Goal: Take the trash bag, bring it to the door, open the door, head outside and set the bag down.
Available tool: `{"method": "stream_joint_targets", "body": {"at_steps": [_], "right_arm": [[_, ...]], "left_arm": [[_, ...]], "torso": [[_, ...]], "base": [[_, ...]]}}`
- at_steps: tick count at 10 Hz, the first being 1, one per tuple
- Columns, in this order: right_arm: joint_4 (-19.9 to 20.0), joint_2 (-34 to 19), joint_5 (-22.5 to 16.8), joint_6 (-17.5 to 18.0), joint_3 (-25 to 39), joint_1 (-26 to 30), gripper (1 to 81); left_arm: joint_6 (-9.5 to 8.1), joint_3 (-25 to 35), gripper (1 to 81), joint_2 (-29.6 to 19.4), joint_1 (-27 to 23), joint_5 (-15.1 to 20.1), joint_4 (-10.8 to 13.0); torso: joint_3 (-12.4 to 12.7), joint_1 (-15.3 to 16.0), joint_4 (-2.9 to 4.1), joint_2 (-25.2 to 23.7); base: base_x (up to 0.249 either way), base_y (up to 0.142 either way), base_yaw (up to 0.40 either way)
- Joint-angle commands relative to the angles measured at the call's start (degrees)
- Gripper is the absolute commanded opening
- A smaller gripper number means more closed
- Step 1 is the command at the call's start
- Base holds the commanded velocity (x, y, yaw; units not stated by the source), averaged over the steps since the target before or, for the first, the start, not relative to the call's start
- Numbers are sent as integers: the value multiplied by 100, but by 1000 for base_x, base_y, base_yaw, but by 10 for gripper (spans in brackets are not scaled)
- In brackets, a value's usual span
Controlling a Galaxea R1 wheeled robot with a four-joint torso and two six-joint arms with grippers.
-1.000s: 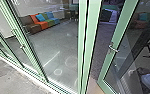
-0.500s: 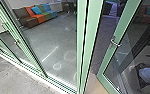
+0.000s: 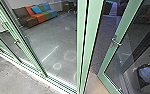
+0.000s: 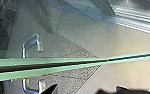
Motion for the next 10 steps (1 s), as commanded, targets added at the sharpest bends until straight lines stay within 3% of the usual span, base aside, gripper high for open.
{"method": "stream_joint_targets", "body": {"at_steps": [1, 6, 10], "right_arm": [[4, -686, -79, 42, -101, 796, 811], [31, -1486, -52, -125, 190, 630, 811], [31, -1812, -26, -177, 365, 506, 811]], "left_arm": [[46, 52, 10, -34, 98, 552, 22], [46, 52, 10, -17, 134, 552, 31], [46, 60, 10, -8, 134, 552, 31]], "torso": [[0, 0, 0, -2], [0, 0, 0, -2], [0, 0, 0, -2]], "base": [[0, 0, 0], [0, 0, 0], [0, 0, 0]]}}
